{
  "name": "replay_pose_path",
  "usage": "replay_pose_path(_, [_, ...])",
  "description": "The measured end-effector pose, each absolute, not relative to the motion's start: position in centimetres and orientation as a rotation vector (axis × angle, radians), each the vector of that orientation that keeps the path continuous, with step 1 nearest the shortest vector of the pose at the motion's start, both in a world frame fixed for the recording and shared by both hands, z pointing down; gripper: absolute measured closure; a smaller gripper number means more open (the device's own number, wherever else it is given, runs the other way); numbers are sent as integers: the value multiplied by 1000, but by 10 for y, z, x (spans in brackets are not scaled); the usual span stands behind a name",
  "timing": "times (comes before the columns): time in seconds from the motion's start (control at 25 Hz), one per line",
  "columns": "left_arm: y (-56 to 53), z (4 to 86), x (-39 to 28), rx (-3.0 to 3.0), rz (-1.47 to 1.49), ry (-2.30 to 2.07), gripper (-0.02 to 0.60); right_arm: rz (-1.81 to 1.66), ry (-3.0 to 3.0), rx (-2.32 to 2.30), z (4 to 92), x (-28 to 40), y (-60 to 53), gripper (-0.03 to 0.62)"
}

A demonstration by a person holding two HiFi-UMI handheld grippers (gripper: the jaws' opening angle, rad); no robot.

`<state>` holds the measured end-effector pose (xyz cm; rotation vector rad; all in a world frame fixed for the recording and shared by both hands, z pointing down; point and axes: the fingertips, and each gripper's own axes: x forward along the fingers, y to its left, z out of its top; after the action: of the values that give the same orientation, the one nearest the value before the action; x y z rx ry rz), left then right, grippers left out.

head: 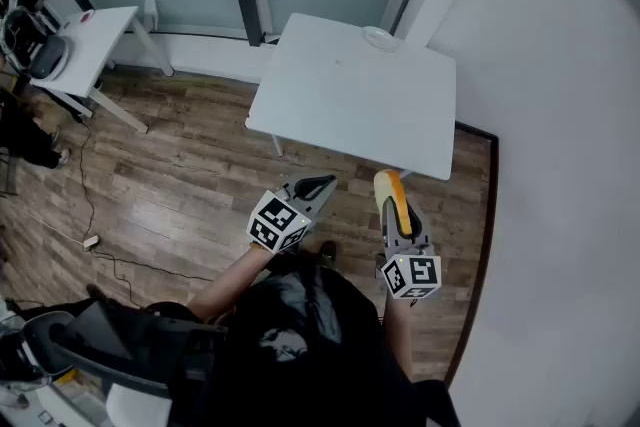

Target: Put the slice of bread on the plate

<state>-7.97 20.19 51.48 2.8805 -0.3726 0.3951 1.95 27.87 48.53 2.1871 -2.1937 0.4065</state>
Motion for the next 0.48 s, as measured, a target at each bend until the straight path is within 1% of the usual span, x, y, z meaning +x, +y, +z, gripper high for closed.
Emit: replay_pose_path(0.48, [211,523,-92,2852,414,-367,577,523,-2202,2215,498,14,284,497])
